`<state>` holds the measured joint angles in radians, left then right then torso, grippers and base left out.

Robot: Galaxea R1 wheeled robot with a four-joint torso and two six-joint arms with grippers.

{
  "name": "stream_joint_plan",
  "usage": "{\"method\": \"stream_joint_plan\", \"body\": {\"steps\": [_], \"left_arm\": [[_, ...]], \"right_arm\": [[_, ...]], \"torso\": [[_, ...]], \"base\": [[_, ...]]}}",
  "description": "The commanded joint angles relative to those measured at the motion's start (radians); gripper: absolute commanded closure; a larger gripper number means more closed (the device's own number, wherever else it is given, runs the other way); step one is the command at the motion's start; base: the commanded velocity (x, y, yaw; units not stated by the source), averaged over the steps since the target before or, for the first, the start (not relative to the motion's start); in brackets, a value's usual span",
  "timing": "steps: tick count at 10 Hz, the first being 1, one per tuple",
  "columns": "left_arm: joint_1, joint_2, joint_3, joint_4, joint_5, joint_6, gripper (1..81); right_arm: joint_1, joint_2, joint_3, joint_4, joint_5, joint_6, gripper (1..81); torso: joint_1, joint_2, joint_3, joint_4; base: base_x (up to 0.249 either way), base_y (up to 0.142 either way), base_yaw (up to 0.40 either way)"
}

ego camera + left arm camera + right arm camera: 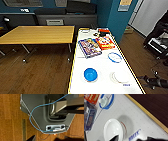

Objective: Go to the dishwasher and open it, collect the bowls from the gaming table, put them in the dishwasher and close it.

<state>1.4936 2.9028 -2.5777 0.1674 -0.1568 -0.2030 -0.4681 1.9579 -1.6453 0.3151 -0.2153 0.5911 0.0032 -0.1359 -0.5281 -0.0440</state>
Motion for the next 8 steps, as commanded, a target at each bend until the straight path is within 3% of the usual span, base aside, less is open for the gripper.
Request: {"method": "stream_joint_plan", "body": {"steps": [1, 8], "left_arm": [[0.003, -0.002, 0.002, -0.005, 0.068, 0.002, 1.0], [-0.002, 0.004, 0.002, -0.005, 0.069, 0.002, 1.0]], "right_arm": [[0.108, -0.011, -0.042, 0.010, 0.033, 0.013, 1.0], [0.102, 0.156, -0.142, 0.015, 0.036, 0.013, 1.0]], "torso": [[0.000, 0.000, 0.000, 0.000], [0.000, 0.000, 0.000, 0.000]], "base": [[0.000, 0.000, 0.000], [0.000, 0.000, 0.000]]}}
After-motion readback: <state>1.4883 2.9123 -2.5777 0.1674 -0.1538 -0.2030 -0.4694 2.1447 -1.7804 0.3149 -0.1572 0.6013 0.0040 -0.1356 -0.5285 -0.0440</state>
